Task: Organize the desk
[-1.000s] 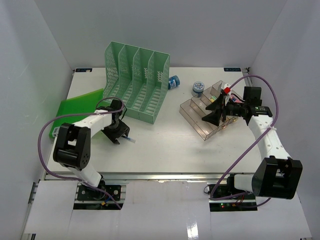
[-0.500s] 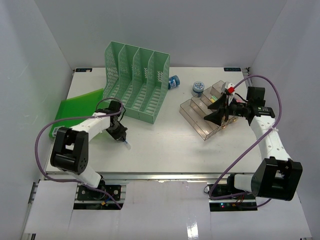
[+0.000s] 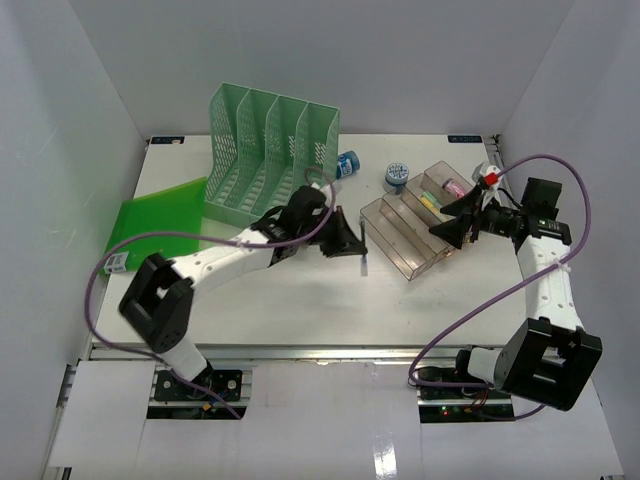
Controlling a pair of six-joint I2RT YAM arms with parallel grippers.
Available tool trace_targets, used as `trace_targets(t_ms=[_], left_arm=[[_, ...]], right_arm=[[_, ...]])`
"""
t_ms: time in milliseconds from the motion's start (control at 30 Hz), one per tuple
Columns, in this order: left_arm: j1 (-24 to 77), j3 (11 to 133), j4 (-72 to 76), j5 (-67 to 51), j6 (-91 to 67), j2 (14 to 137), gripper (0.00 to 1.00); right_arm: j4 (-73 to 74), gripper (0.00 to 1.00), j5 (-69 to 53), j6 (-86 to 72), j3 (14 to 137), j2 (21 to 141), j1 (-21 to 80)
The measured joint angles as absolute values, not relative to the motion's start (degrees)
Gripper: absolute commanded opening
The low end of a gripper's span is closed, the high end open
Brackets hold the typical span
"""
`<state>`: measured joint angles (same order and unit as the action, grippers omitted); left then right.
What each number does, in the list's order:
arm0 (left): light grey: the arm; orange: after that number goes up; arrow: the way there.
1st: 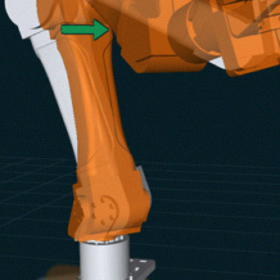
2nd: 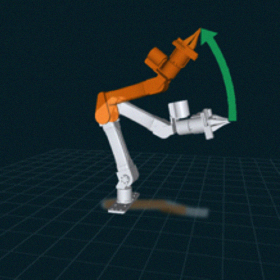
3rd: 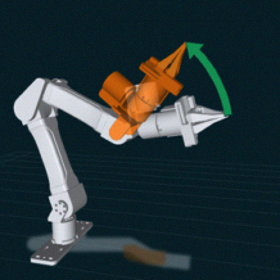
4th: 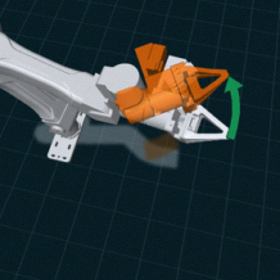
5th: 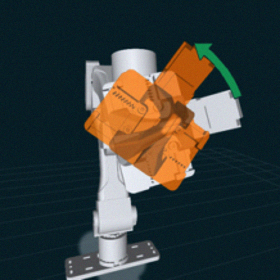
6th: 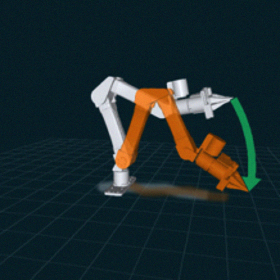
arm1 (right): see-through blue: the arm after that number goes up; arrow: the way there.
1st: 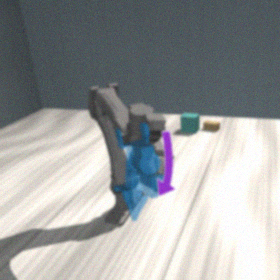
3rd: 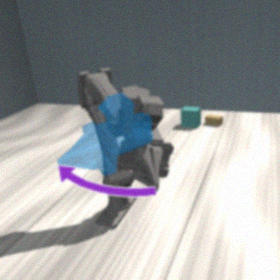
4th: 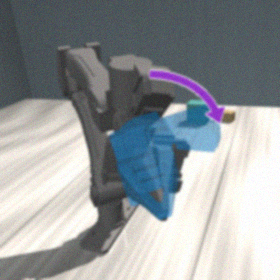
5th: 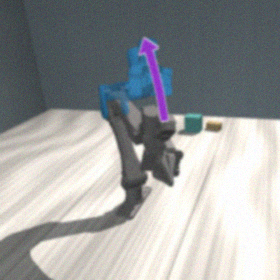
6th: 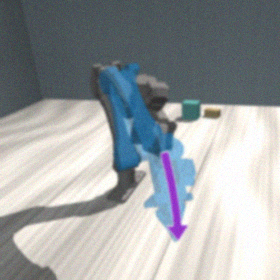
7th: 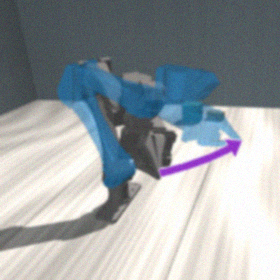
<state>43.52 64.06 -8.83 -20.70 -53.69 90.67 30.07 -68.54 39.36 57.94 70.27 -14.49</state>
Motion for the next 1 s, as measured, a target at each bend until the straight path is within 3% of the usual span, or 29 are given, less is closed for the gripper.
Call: trace_targets(t_ms=[333,600,833,1000], left_arm=[[45.88,102.71,3.01,-26.44,-62.14,128.89,0.00],[46.36,109.78,0.58,-18.10,-72.95,137.19,0.01],[46.21,116.00,-7.77,-10.36,-79.03,139.81,0.29],[46.24,120.32,-10.93,-9.52,-81.02,142.16,0.42]], right_arm=[[28.00,0.73,-72.72,35.77,55.14,67.60,-26.89],[26.74,0.73,-75.38,34.38,54.46,67.20,-28.97],[25.56,0.73,-76.51,33.44,53.59,67.18,-29.21],[25.39,0.74,-76.75,33.32,53.54,67.18,-29.23]])
